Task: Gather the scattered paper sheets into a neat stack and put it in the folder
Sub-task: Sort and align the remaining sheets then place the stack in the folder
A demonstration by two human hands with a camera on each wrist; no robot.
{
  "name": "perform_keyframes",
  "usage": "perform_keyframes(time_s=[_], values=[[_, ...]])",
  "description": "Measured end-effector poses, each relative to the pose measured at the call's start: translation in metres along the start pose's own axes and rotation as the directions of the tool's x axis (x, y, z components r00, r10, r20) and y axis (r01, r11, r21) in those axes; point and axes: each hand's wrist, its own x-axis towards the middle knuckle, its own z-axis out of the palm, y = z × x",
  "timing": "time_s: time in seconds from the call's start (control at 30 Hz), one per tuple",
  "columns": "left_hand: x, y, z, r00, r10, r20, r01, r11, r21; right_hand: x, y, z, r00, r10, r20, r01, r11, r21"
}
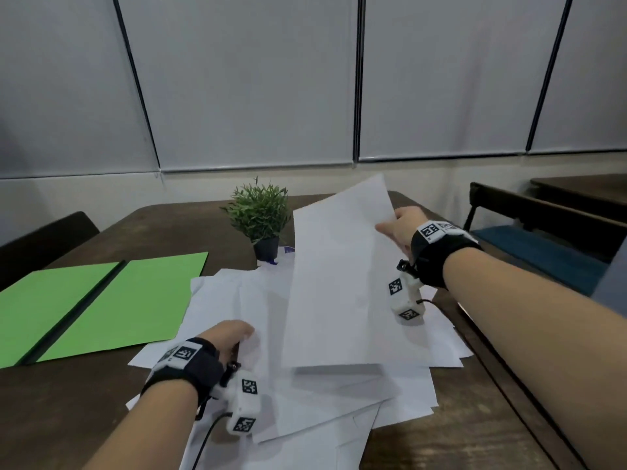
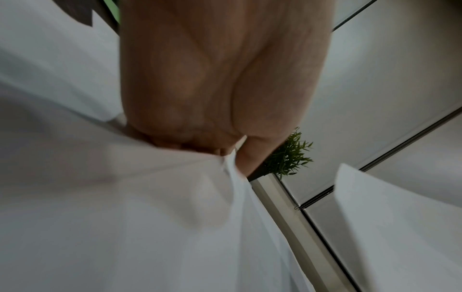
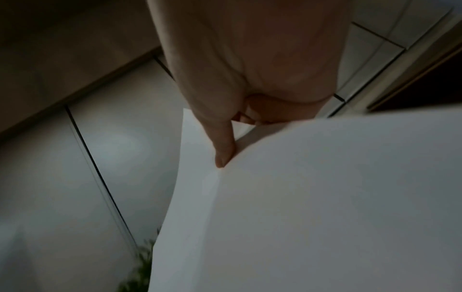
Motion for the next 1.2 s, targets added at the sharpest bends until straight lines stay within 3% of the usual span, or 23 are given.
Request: perform_keyframes(time_s=[0.07,0.17,0.23,0.33,0.43,0.57,0.63,0.77,1.0,1.1,1.2], values=[[0.002,-0.002,0.0,0.999,-0.04,0.034,0.048,0.964,-0.26,-0.005,0.009,0.021,0.997,0.03,0.065,-0.026,0.998,-0.058],[0.001,0.0,0.0,0.995,-0.019,0.095,0.044,0.962,-0.269,-0.01,0.022,0.05,0.986,0.075,0.148,-0.056,0.989,-0.133],[0.007,-0.003,-0.002,0.998,-0.032,0.058,0.036,0.997,-0.065,-0.004,0.037,0.067,0.972,0.114,0.207,-0.083,0.985,-0.152],[0.036,-0.019,-0.01,1.0,-0.006,-0.008,0.008,0.973,0.231,-0.002,0.049,0.079,0.944,0.155,0.29,-0.1,0.976,-0.194],[0.055,-0.024,-0.013,0.999,0.009,-0.031,0.001,0.951,0.308,-0.022,0.044,0.058,0.954,0.221,0.205,-0.137,0.924,-0.356],[0.051,-0.019,-0.01,0.999,0.028,-0.039,-0.014,0.941,0.338,-0.04,0.061,0.021,0.922,0.349,0.168,-0.159,0.738,-0.656],[0.036,-0.01,-0.005,0.998,0.024,-0.051,-0.005,0.94,0.341,-0.044,0.072,0.012,0.897,0.42,0.139,-0.205,0.674,-0.709],[0.03,-0.005,0.001,0.995,0.011,-0.103,0.033,0.909,0.416,-0.048,0.077,0.013,0.843,0.489,0.223,-0.245,0.719,-0.651],[0.032,-0.006,0.001,0.989,0.039,-0.142,0.04,0.855,0.517,-0.05,0.075,0.03,0.807,0.512,0.294,-0.22,0.723,-0.655],[0.034,-0.007,0.003,0.986,0.054,-0.159,0.039,0.845,0.533,-0.052,0.076,0.031,0.812,0.496,0.307,-0.205,0.735,-0.646],[0.036,-0.009,0.002,0.987,0.057,-0.149,0.029,0.854,0.52,-0.044,0.087,0.033,0.856,0.428,0.291,-0.192,0.784,-0.59]])
